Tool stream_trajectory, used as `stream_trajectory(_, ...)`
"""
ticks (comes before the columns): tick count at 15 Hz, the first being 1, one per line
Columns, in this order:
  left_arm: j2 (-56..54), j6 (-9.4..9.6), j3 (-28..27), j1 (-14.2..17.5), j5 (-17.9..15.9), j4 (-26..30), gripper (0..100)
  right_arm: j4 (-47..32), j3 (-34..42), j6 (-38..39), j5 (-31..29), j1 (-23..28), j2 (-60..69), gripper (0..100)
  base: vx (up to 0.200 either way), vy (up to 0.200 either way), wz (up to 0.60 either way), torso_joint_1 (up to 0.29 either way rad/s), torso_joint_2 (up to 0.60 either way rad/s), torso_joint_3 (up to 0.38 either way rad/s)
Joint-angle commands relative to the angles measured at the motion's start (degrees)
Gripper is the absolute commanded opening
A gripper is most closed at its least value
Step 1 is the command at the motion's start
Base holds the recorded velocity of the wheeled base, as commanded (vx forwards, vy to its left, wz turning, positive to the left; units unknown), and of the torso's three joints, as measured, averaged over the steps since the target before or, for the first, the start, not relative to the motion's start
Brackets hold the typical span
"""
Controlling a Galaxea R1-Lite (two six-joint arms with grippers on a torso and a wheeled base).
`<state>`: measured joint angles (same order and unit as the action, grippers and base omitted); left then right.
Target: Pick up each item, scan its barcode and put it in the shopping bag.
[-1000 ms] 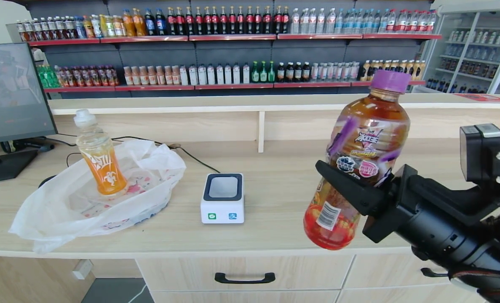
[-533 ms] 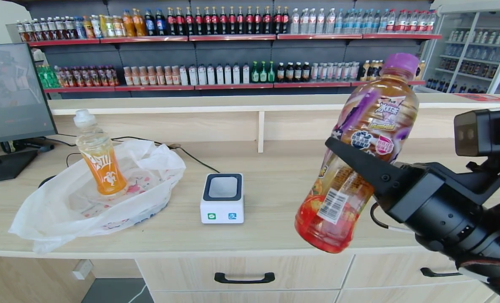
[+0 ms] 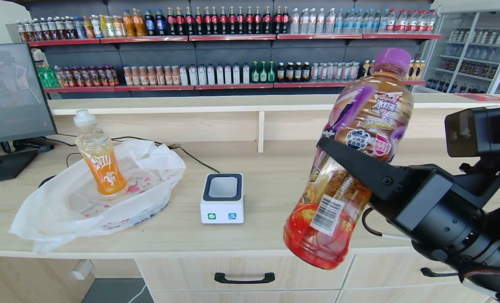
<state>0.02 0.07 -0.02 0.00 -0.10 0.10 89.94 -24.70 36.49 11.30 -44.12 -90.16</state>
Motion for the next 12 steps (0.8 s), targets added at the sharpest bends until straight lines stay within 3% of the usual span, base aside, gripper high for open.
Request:
stream_trajectory(1, 0.0, 0.01, 0.0, 0.0, 0.0, 0.0, 100, 0.1, 0.4, 0.5, 0.1, -1.6, -0.3, 0, 0.0, 0.0, 0.0, 0.0, 0.0, 0.0)
stream_trajectory(12, 0.0, 0.01, -0.1, 0.0, 0.0, 0.0, 100, 0.1, 0.8, 3.0, 0.1, -2.4, 2.2, 0, 0.0, 0.0, 0.0, 0.0, 0.0, 0.0)
